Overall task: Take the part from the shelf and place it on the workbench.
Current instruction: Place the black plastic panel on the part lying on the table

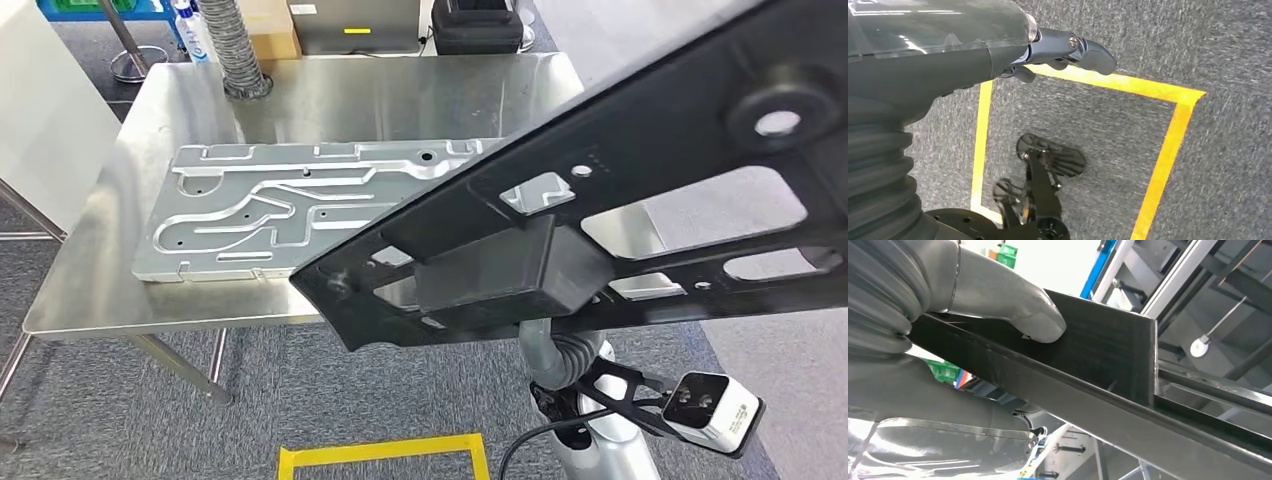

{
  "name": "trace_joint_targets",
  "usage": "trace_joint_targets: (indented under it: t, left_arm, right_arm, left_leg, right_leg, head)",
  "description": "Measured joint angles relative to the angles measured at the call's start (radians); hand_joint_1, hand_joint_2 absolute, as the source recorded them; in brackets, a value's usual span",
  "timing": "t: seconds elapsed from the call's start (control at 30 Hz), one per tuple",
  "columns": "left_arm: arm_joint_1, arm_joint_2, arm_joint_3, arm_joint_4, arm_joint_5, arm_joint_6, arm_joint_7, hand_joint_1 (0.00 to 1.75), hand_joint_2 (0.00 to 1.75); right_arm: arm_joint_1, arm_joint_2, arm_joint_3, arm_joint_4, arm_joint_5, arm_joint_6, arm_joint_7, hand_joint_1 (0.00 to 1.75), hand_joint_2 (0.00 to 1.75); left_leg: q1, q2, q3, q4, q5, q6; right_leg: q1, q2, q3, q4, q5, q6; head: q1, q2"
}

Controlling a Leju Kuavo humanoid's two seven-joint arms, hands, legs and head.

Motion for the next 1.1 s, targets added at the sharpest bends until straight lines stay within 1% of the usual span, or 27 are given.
trace_joint_targets:
  t: [0.03,0.07,0.13,0.17,0.2,0.23,0.3,0.33,0.37,0.4,0.47,0.5,0.53,0.57,0.63,0.67,0.7,0.73,0.77,0.83,0.87,0.9,0.97,1.0,1.03,1.07,1.1]
  left_arm:
    - [0.0,0.0,0.001,0.0,-0.001,0.0,0.001,0.0,1.75]
    - [0.0,0.0,0.001,0.0,-0.001,0.001,0.002,0.0,1.75]
    - [0.0,-0.001,0.003,0.0,-0.001,0.002,0.002,0.0,1.75]
    - [-0.002,-0.002,0.005,0.0,-0.001,0.003,0.002,0.0,1.75]
    - [-0.003,-0.003,0.007,0.0,-0.001,0.004,0.001,0.0,1.75]
    - [-0.004,-0.003,0.01,0.0,-0.001,0.005,-0.001,0.0,1.75]
    - [-0.005,-0.002,0.016,-0.001,-0.002,0.005,-0.004,0.0,1.75]
    - [-0.005,-0.002,0.019,-0.001,-0.003,0.004,-0.006,0.0,1.75]
    - [-0.006,-0.001,0.022,-0.001,-0.005,0.002,-0.008,0.0,1.75]
    - [-0.007,-0.002,0.024,-0.001,-0.006,0.0,-0.009,0.0,1.75]
    - [-0.007,-0.002,0.032,-0.001,-0.01,-0.001,-0.012,0.0,1.75]
    - [-0.006,-0.002,0.036,-0.001,-0.011,-0.001,-0.014,0.0,1.75]
    - [-0.005,-0.002,0.041,-0.001,-0.013,-0.001,-0.017,0.0,1.75]
    - [-0.004,-0.002,0.045,-0.001,-0.015,-0.001,-0.019,0.0,1.75]
    - [-0.002,-0.001,0.051,-0.001,-0.024,-0.001,-0.024,0.0,1.75]
    - [-0.002,-0.001,0.054,-0.001,-0.03,-0.001,-0.027,0.0,1.75]
    - [-0.001,-0.001,0.057,-0.001,-0.037,-0.001,-0.03,0.0,1.75]
    - [-0.001,-0.001,0.06,-0.001,-0.044,-0.002,-0.033,0.0,1.75]
    - [-0.002,-0.001,0.062,-0.001,-0.052,-0.003,-0.035,0.0,1.75]
    - [-0.006,-0.002,0.065,-0.001,-0.067,-0.005,-0.039,0.0,1.75]
    - [-0.01,-0.002,0.066,-0.001,-0.074,-0.007,-0.041,0.0,1.75]
    - [-0.014,-0.002,0.066,-0.001,-0.079,-0.008,-0.042,0.0,1.75]
    - [-0.019,-0.002,0.067,-0.001,-0.088,-0.011,-0.045,0.0,1.75]
    - [-0.021,-0.002,0.067,-0.001,-0.092,-0.013,-0.047,0.0,1.75]
    - [-0.021,-0.002,0.067,-0.001,-0.096,-0.015,-0.049,0.0,1.75]
    - [-0.022,-0.002,0.068,-0.001,-0.1,-0.017,-0.051,0.0,1.75]
    - [-0.023,-0.003,0.068,-0.001,-0.103,-0.02,-0.055,0.0,1.75]
  right_arm:
    - [0.0,0.0,-0.003,0.0,0.0,0.002,0.0,1.75,1.75]
    - [0.0,0.0,-0.007,0.0,-0.001,0.004,0.0,1.75,1.75]
    - [0.0,0.0,-0.012,0.0,-0.002,0.01,0.0,1.75,1.75]
    - [0.0,0.0,-0.015,0.001,-0.002,0.012,0.0,1.75,1.75]
    - [0.0,0.0,-0.018,0.001,-0.002,0.012,0.0,1.75,1.75]
    - [-0.001,0.001,-0.02,0.002,-0.001,0.01,0.0,1.75,1.75]
    - [-0.005,0.002,-0.025,0.002,0.004,-0.007,0.0,1.75,1.75]
    - [-0.008,0.002,-0.03,0.004,0.008,-0.021,0.0,1.75,1.75]
    - [-0.012,0.002,-0.036,0.007,0.013,-0.037,0.0,1.75,1.75]
    - [-0.019,0.002,-0.044,0.015,0.017,-0.053,0.0,1.75,1.75]
    - [-0.045,-0.002,-0.072,0.052,0.032,-0.098,0.0,1.75,1.75]
    - [-0.07,-0.008,-0.093,0.089,0.054,-0.141,0.0,1.75,1.75]
    - [-0.103,-0.018,-0.117,0.137,0.094,-0.202,0.001,1.75,1.75]
    - [-0.144,-0.031,-0.14,0.194,0.153,-0.28,0.005,1.75,1.75]
    - [-0.238,-0.058,-0.174,0.317,0.324,-0.466,0.039,1.75,1.75]
    - [-0.29,-0.07,-0.181,0.378,0.438,-0.561,0.078,1.75,1.75]
    - [-0.341,-0.08,-0.181,0.434,0.563,-0.643,0.133,1.75,1.75]
    - [-0.394,-0.089,-0.173,0.489,0.7,-0.706,0.203,1.75,1.75]
    - [-0.447,-0.095,-0.157,0.541,0.837,-0.742,0.279,1.75,1.75]
    - [-0.546,-0.101,-0.105,0.631,1.073,-0.748,0.42,1.75,1.75]
    - [-0.595,-0.099,-0.072,0.674,1.168,-0.732,0.475,1.75,1.75]
    - [-0.638,-0.094,-0.038,0.715,1.243,-0.712,0.517,1.75,1.75]
    - [-0.707,-0.074,0.034,0.796,1.351,-0.662,0.562,1.75,1.75]
    - [-0.729,-0.059,0.07,0.834,1.384,-0.635,0.568,1.75,1.75]
    - [-0.746,-0.041,0.108,0.874,1.41,-0.607,0.565,1.75,1.75]
    - [-0.761,-0.02,0.146,0.913,1.425,-0.583,0.557,1.75,1.75]
    - [-0.773,0.001,0.183,0.952,1.43,-0.562,0.543,1.75,1.75]
  left_leg:
    - [0.0,-0.001,0.016,0.0,-0.012,-0.001]
    - [-0.001,-0.001,0.034,0.0,-0.025,-0.002]
    - [-0.003,-0.003,0.061,0.0,-0.049,-0.006]
    - [-0.004,-0.004,0.069,-0.001,-0.061,-0.01]
    - [-0.005,-0.005,0.076,-0.004,-0.068,-0.016]
    - [-0.006,-0.006,0.083,-0.002,-0.07,-0.022]
    - [-0.006,-0.005,0.092,0.008,-0.066,-0.031]
    - [-0.006,-0.003,0.084,0.035,-0.067,-0.035]
    - [-0.004,-0.002,0.065,0.076,-0.077,-0.038]
    - [-0.002,0.0,0.032,0.132,-0.096,-0.042]
    - [0.001,0.0,-0.047,0.239,-0.153,-0.05]
    - [0.003,0.0,-0.078,0.264,-0.169,-0.053]
    - [0.005,0.0,-0.096,0.259,-0.162,-0.056]
    - [0.006,0.001,-0.1,0.22,-0.128,-0.059]
    - [0.01,0.004,-0.089,0.097,-0.013,-0.062]
    - [0.009,0.006,-0.086,0.051,0.029,-0.058]
    - [0.007,0.008,-0.087,0.026,0.056,-0.052]
    - [0.004,0.009,-0.093,0.022,0.062,-0.044]
    - [0.001,0.009,-0.094,0.021,0.063,-0.035]
    - [0.003,0.008,-0.091,0.017,0.067,-0.025]
    - [0.005,0.008,-0.087,0.013,0.065,-0.021]
    - [0.006,0.008,-0.082,0.011,0.064,-0.016]
    - [0.006,0.007,-0.076,0.01,0.057,-0.011]
    - [0.006,0.006,-0.072,0.01,0.054,-0.011]
    - [0.006,0.005,-0.066,0.01,0.049,-0.012]
    - [0.006,0.005,-0.059,0.011,0.044,-0.014]
    - [0.006,0.004,-0.052,0.012,0.039,-0.017]
  right_leg:
    - [0.0,0.0,-0.013,-0.019,0.008,-0.002]
    - [0.002,-0.001,-0.012,-0.067,0.041,-0.006]
    - [0.01,-0.002,0.006,-0.194,0.16,-0.023]
    - [0.015,-0.001,0.012,-0.241,0.207,-0.031]
    - [0.019,-0.001,0.016,-0.267,0.236,-0.039]
    - [0.02,0.0,0.018,-0.277,0.241,-0.044]
    - [0.017,0.002,0.041,-0.29,0.233,-0.053]
    - [0.014,0.002,0.056,-0.297,0.227,-0.058]
    - [0.012,0.002,0.072,-0.302,0.22,-0.062]
    - [0.01,0.0,0.084,-0.305,0.212,-0.065]
    - [0.009,0.0,0.103,-0.306,0.196,-0.067]
    - [0.008,0.002,0.114,-0.305,0.188,-0.065]
    - [0.007,0.004,0.126,-0.305,0.178,-0.063]
    - [0.004,0.005,0.138,-0.304,0.169,-0.06]
    - [0.002,0.007,0.16,-0.299,0.149,-0.05]
    - [0.002,0.008,0.162,-0.295,0.142,-0.045]
    - [0.003,0.009,0.16,-0.292,0.137,-0.039]
    - [0.003,0.01,0.156,-0.289,0.135,-0.034]
    - [0.003,0.012,0.15,-0.289,0.134,-0.029]
    - [0.0,0.007,0.144,-0.275,0.119,-0.018]
    - [-0.001,0.003,0.128,-0.243,0.102,-0.014]
    - [-0.003,0.0,0.101,-0.19,0.079,-0.011]
    - [-0.005,-0.003,0.019,-0.046,0.034,-0.006]
    - [-0.006,-0.003,-0.014,0.003,0.029,-0.005]
    - [-0.007,-0.003,-0.031,0.015,0.046,-0.006]
    - [-0.007,-0.003,-0.028,-0.017,0.083,-0.008]
    - [-0.007,-0.004,-0.008,-0.081,0.132,-0.011]
  head:
    - [0.0,0.0]
    - [0.0,0.0]
    - [0.0,0.0]
    - [0.0,0.0]
    - [0.0,0.0]
    - [0.0,0.0]
    - [0.0,0.0]
    - [0.0,0.0]
    - [0.0,0.0]
    - [0.0,0.0]
    - [0.0,0.0]
    - [0.0,0.0]
    - [0.0,0.0]
    - [0.0,0.0]
    - [0.0,0.0]
    - [0.0,0.0]
    - [0.0,0.0]
    - [0.0,0.0]
    - [0.0,0.0]
    - [0.0,0.0]
    - [0.0,0.0]
    - [0.0,0.0]
    - [0.0,0.0]
    - [0.0,0.0]
    - [0.0,0.0]
    - [0.0,0.0]
    - [0.0,0.0]
